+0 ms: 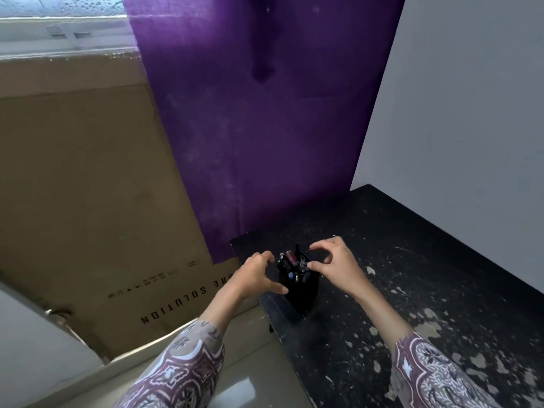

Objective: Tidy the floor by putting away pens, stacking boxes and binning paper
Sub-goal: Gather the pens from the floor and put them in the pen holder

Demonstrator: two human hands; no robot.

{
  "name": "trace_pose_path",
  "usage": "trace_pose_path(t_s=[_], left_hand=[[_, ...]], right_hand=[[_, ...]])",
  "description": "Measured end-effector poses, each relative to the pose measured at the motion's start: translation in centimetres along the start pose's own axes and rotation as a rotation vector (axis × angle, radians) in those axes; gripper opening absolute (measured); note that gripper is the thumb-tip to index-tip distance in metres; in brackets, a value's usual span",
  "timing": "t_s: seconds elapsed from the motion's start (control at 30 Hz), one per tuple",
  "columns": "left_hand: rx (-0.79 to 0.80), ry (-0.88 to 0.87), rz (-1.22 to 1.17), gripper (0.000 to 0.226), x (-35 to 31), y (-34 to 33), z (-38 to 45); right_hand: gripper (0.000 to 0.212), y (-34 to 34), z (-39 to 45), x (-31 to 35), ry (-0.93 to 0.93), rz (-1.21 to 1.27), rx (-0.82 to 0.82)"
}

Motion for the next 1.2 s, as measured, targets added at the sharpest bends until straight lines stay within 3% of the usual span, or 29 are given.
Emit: trace_pose_path(t_s=[0.2, 0.63, 0.93, 1.2], left_hand=[[-0.087, 0.043, -0.027, 0.073, 2.5, 1.7, -5.1], [-0.153, 0.282, -0.15, 0.068, 14.9, 4.7, -29.5], [-0.232, 0.524, -0.169, 0.057, 28.2, 5.3, -51.2], [-0.362, 0.78, -0.363, 0.042, 39.0, 2.7, -65.7]], right_hand=[[0.017, -0.2, -2.6, 3.6, 0.099, 0.135, -0.125], [0.018, -11.3, -17.1, 13.3, 0.138, 0.227, 0.142], [0.017, -24.4, -29.8, 19.8, 0.139, 0.21, 0.328], [0.02, -36.7, -38.0, 22.7, 0.159, 0.114, 0.54]])
Point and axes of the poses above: each hand's wrist, its own z-axis towards the middle knuckle, its own y-axis out of the back of the hand, x = y × z, the point moved 7 cm from there along z, towards the middle knuckle, and after that the axes turned 3 degrees about -x, right-handed, at the moved point
